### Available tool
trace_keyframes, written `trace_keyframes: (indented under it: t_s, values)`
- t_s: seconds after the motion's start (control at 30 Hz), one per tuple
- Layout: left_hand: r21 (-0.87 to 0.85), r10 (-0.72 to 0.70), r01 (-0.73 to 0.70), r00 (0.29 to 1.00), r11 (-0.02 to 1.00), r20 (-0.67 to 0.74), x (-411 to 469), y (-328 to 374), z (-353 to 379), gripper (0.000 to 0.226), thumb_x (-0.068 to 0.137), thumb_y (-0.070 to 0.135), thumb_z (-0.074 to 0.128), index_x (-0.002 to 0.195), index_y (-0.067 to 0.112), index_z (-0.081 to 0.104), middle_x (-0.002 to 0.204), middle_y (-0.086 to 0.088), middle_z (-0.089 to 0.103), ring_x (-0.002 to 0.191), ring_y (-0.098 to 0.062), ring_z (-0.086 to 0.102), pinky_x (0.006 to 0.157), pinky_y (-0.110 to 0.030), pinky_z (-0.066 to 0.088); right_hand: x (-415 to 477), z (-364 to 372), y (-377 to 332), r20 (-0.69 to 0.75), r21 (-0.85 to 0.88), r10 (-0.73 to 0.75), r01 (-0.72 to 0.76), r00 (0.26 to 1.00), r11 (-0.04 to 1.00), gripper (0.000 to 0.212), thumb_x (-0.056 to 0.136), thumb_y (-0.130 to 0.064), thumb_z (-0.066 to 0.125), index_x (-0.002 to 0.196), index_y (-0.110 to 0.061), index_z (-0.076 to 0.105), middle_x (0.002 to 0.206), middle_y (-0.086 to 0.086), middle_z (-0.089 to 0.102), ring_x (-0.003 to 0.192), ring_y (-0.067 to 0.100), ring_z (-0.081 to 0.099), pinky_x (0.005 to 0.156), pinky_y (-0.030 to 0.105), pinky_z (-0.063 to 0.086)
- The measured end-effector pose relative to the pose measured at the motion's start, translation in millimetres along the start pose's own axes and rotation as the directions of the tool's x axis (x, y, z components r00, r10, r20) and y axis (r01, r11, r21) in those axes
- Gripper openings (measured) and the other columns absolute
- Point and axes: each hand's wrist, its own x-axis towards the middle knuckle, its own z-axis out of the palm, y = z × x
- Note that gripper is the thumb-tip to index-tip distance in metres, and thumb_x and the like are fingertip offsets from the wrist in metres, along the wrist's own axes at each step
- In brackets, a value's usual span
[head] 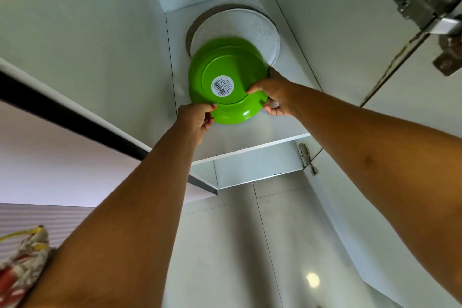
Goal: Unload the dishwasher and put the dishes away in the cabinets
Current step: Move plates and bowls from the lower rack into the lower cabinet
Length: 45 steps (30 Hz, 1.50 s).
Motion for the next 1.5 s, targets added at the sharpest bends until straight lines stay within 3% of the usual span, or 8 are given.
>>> trace_keyframes:
  t_s: [0.17, 0.27, 0.43, 0.63, 1.0, 1.13, 1.33, 1.5]
  values:
    - [-0.072, 0.001, -0.002, 1.0, 0.997, -0.013, -6.1, -8.6, 8.2, 0.023, 0.082, -0.005, 0.061, 0.099, 0.005, 0.051, 0.072, -0.007, 0.049, 0.057, -0.011, 0.046, 0.035, -0.01, 0.04, -3.7, 0.5, 10.7, -0.055, 0.018, -0.052, 0.053, 0.997, 0.998, 0.077, 0.078, -0.011, 0.069, 0.139, -0.039, 0.031, 0.123, -0.003, 0.051, 0.093, 0.02, 0.057, 0.049, 0.02, 0.043]
    - [-0.057, 0.055, -0.058, 0.997, 0.997, -0.05, -1.4, -12.9, 8.7, 0.038, 0.078, -0.009, 0.062, 0.115, -0.003, 0.055, 0.106, -0.019, 0.059, 0.063, -0.014, 0.053, 0.04, -0.012, 0.045, -2.2, 6.5, 17.1, -0.122, -0.014, -0.143, 0.142, 0.982, 0.99, 0.08, 0.077, -0.014, 0.073, 0.142, -0.034, 0.031, 0.139, 0.002, 0.042, 0.114, 0.028, 0.053, 0.056, 0.029, 0.05]
    - [0.013, 0.097, -0.097, 0.993, 0.995, -0.067, 1.0, -17.7, -0.8, 0.047, 0.077, -0.004, 0.066, 0.122, 0.005, 0.056, 0.113, -0.02, 0.056, 0.066, -0.014, 0.052, 0.04, -0.014, 0.045, -2.9, 24.0, 20.2, -0.28, -0.245, -0.275, 0.209, 0.92, 0.947, 0.073, 0.067, -0.034, 0.078, 0.131, -0.015, 0.047, 0.125, 0.012, 0.056, 0.109, 0.035, 0.058, 0.086, 0.048, 0.054]
    - [0.054, 0.089, -0.086, 0.995, 0.995, -0.055, -4.3, -33.0, -8.3, 0.044, 0.082, 0.004, 0.067, 0.123, 0.006, 0.053, 0.097, -0.011, 0.054, 0.063, -0.012, 0.049, 0.047, -0.022, 0.044, -11.5, 38.1, 35.4, -0.335, -0.244, -0.276, 0.2, 0.901, 0.949, 0.063, 0.069, -0.034, 0.077, 0.121, -0.01, 0.051, 0.117, 0.017, 0.057, 0.101, 0.037, 0.06, 0.082, 0.048, 0.054]
    - [0.221, 0.186, -0.152, 0.973, 0.963, -0.139, -25.7, -45.8, -10.3, 0.077, 0.078, 0.01, 0.073, 0.142, 0.012, 0.031, 0.14, -0.014, 0.035, 0.086, -0.025, 0.055, 0.046, -0.024, 0.052, -25.5, 40.3, 45.4, -0.309, -0.394, -0.299, 0.164, 0.903, 0.904, 0.079, 0.08, -0.042, 0.07, 0.139, -0.004, 0.034, 0.134, 0.02, 0.043, 0.12, 0.041, 0.047, 0.1, 0.046, 0.041]
    - [0.44, 0.335, -0.245, 0.932, 0.864, -0.138, -41.4, -53.7, -10.8, 0.076, 0.076, 0.015, 0.074, 0.14, 0.01, 0.034, 0.139, -0.01, 0.026, 0.112, -0.033, 0.051, 0.09, -0.046, 0.052, -35.7, 36.1, 51.9, -0.304, -0.407, -0.29, 0.151, 0.907, 0.901, 0.081, 0.084, -0.043, 0.065, 0.145, -0.007, 0.026, 0.14, 0.019, 0.038, 0.126, 0.041, 0.041, 0.103, 0.044, 0.035]
    - [0.614, 0.459, -0.356, 0.889, 0.705, -0.012, -87.4, -76.8, -1.0, 0.068, 0.08, 0.008, 0.069, 0.139, 0.007, 0.035, 0.141, -0.016, 0.028, 0.125, -0.028, 0.041, 0.103, -0.03, 0.035, -72.7, 24.0, 74.6, -0.223, -0.501, -0.35, 0.201, 0.91, 0.842, 0.074, 0.09, -0.028, 0.059, 0.15, -0.017, 0.016, 0.144, 0.016, 0.033, 0.129, 0.039, 0.035, 0.107, 0.04, 0.027]
    - [0.723, 0.434, -0.414, 0.884, 0.553, 0.174, -135.0, -107.6, 6.0, 0.064, 0.079, 0.008, 0.068, 0.136, 0.011, 0.038, 0.139, -0.014, 0.032, 0.12, -0.029, 0.045, 0.101, -0.034, 0.042, -118.3, 9.1, 113.3, -0.16, -0.6, -0.39, 0.224, 0.907, 0.768, 0.069, 0.093, -0.018, 0.053, 0.151, -0.018, 0.016, 0.146, 0.014, 0.031, 0.133, 0.037, 0.03, 0.107, 0.043, 0.03]
